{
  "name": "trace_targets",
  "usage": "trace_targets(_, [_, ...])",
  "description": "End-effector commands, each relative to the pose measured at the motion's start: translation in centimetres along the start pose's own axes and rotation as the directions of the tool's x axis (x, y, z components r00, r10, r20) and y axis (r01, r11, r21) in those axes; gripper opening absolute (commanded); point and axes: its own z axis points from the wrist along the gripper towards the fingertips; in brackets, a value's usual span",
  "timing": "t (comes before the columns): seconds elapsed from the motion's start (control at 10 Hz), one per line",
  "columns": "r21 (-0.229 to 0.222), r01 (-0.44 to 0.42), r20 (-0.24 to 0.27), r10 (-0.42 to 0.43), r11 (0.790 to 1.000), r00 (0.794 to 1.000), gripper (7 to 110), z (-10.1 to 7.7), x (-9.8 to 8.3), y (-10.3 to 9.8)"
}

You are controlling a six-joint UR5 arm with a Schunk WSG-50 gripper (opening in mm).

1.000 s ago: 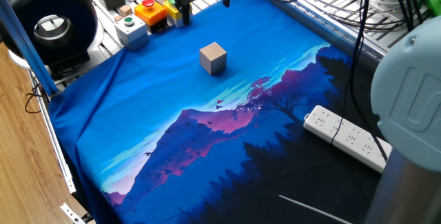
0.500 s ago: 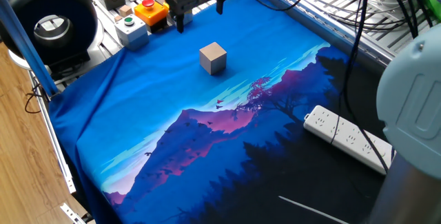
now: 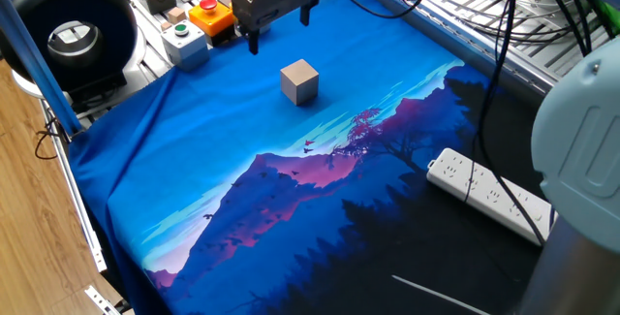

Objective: Approach and touch the side of the small block

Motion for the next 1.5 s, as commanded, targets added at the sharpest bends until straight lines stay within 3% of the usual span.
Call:
trace_targets(0.0, [-0.087, 0.084, 0.095, -0.075, 0.993, 0.993, 88, 0.2, -2.0, 1.8])
trace_targets(0.2, [-0.055, 0.083, 0.069, -0.079, 0.995, 0.994, 88, 0.6, -1.7, 1.0])
trace_targets(0.3, [-0.053, 0.088, 0.068, -0.084, 0.995, 0.994, 107, 0.7, -1.6, 0.9])
trace_targets(0.4, [-0.054, 0.094, 0.071, -0.09, 0.994, 0.993, 107, 0.7, -1.7, 0.8])
trace_targets(0.5, [-0.048, 0.097, 0.075, -0.093, 0.994, 0.993, 88, 0.8, -1.8, 0.7])
trace_targets(0.6, [-0.027, 0.027, 0.02, -0.026, 0.999, 0.999, 88, 1.2, -0.8, 0.0])
trace_targets(0.7, [0.031, 0.017, 0.01, -0.017, 0.999, 1.0, 88, 1.5, -0.8, -1.5])
trace_targets(1.0, [0.103, -0.039, 0.0, 0.039, 0.994, 0.999, 88, 1.3, -0.8, -2.8])
trace_targets(1.2, [0.087, -0.046, 0.001, 0.046, 0.995, 0.999, 88, 1.3, -1.0, -2.2])
trace_targets(1.3, [0.08, -0.051, 0.006, 0.051, 0.995, 0.999, 7, 1.3, -1.2, -2.1])
trace_targets(1.4, [0.076, -0.053, 0.007, 0.053, 0.996, 0.999, 7, 1.4, -1.3, -2.0])
